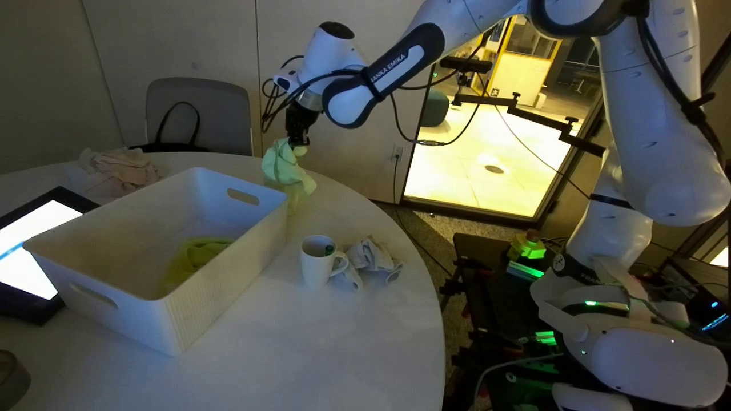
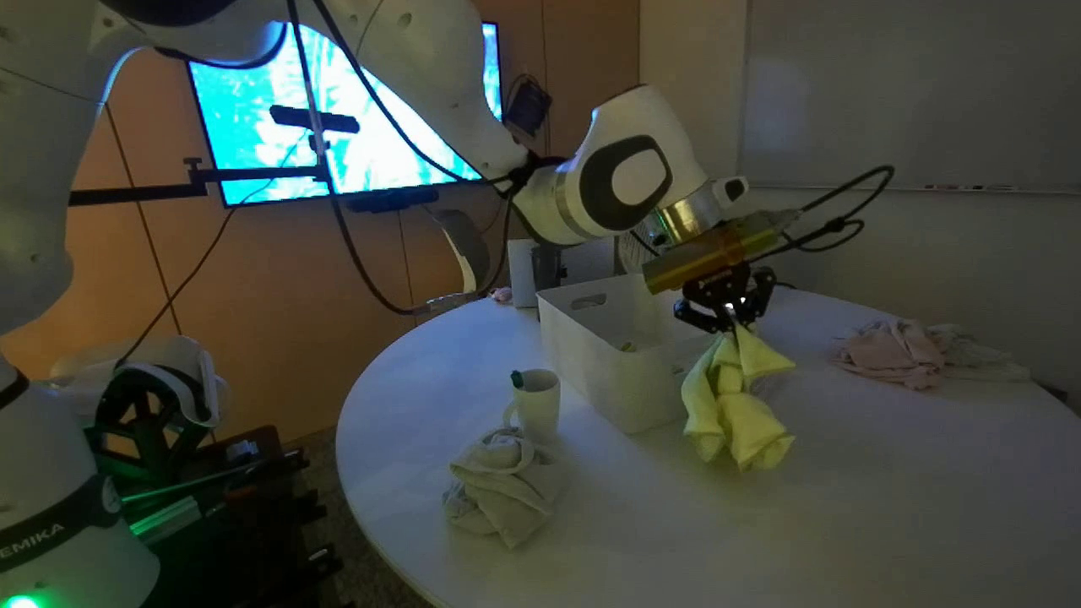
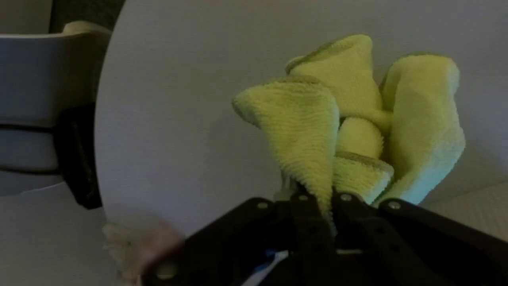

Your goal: Put the cloths in the box and put the markers in the cup

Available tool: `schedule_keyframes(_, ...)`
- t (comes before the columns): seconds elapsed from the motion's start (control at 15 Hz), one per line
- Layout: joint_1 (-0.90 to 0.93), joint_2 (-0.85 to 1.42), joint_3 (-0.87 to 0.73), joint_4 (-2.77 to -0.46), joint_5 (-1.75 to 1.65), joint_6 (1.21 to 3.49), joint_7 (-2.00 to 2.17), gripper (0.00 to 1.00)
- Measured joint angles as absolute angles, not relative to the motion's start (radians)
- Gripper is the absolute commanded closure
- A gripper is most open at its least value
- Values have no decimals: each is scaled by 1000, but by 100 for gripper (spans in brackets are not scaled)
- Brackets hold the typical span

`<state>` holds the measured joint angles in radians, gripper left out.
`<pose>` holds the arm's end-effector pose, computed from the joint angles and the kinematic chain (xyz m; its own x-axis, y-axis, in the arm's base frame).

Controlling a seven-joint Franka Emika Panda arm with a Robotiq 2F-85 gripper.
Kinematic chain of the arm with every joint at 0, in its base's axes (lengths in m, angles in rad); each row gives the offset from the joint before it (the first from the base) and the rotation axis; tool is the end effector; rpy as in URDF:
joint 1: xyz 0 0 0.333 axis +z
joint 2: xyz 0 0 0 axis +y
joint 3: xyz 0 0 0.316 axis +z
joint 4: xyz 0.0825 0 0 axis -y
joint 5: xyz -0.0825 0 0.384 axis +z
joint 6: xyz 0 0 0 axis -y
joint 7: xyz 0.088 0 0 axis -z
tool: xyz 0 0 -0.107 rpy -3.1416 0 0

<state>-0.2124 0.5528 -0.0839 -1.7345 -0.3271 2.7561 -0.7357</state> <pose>0.6806 -0.1857 0.3118 0.7171 0.6885 0.1078 0.5686 -0.6675 0.4808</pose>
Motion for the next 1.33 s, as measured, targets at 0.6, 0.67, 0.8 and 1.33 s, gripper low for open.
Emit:
schedule_keyframes(0.6,-112,322,-166,-1888,-508,2907,-561,98)
schedule_keyframes(0.67,-99,301,-182,-1896,-536,2907,-538,98)
schedule_keyframes(0.8,-72,269,-217,-1905,-606,2907,-476,98)
schedule_keyframes(1.33,5,221,-233,-1919,-744,2921,-360,98)
